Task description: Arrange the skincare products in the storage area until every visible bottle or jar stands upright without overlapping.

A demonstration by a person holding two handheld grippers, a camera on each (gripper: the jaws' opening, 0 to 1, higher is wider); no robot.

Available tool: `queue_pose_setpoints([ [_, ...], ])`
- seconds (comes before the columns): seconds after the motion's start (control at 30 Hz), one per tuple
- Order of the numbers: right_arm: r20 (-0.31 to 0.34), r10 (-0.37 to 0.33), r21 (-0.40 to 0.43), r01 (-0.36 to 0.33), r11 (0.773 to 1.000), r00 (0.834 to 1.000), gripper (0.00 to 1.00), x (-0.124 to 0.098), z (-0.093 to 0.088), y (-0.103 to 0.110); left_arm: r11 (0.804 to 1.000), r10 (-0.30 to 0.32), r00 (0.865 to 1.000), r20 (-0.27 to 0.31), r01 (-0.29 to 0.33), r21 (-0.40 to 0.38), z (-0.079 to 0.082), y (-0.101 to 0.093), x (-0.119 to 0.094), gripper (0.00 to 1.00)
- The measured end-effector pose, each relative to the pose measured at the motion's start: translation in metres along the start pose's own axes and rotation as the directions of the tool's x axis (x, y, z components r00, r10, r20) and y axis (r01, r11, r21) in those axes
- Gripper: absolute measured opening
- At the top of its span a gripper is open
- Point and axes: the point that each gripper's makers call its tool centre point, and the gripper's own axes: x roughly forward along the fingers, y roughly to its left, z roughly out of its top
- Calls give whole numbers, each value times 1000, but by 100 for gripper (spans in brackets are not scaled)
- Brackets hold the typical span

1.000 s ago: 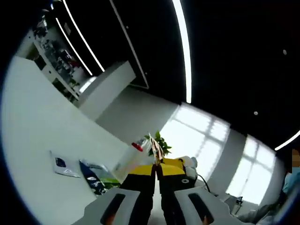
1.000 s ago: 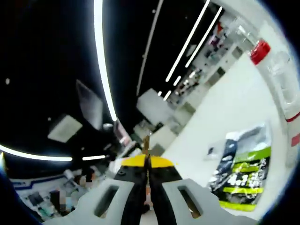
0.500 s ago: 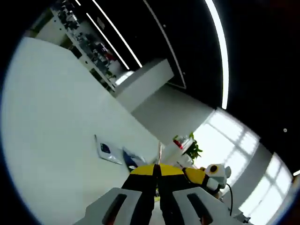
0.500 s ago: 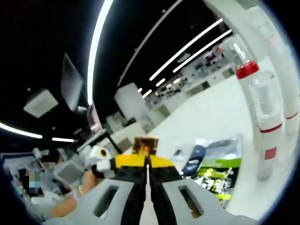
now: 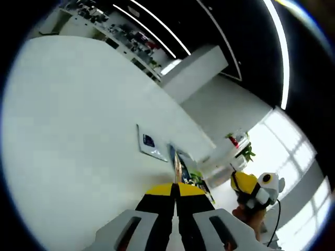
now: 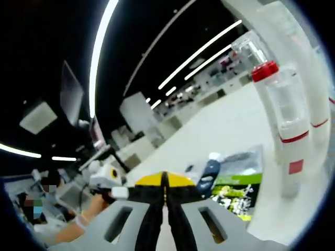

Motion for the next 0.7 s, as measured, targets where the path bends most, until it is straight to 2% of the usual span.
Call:
queue_pose_setpoints([
  [0.2,13,-3,32,3,999,1000,0,-5,-1,2,999,35,999,-6,-35,13,-3,6,-5,1],
  [0.3,14,-8,42,8,999,1000,0,-6,-2,2,998,34,999,-32,-32,60,-11,4,-5,3],
  [0.37,12,-10,50,10,999,1000,0,-6,-3,1,992,43,999,-25,-40,118,-9,5,-4,3],
  [0.57,5,-20,58,20,998,1000,0,-4,-2,-4,991,51,999,-11,-49,126,-7,7,-5,5],
  [0.7,6,-27,61,26,998,1000,0,-3,-1,-8,985,46,999,-6,-45,165,-10,4,-6,8],
])
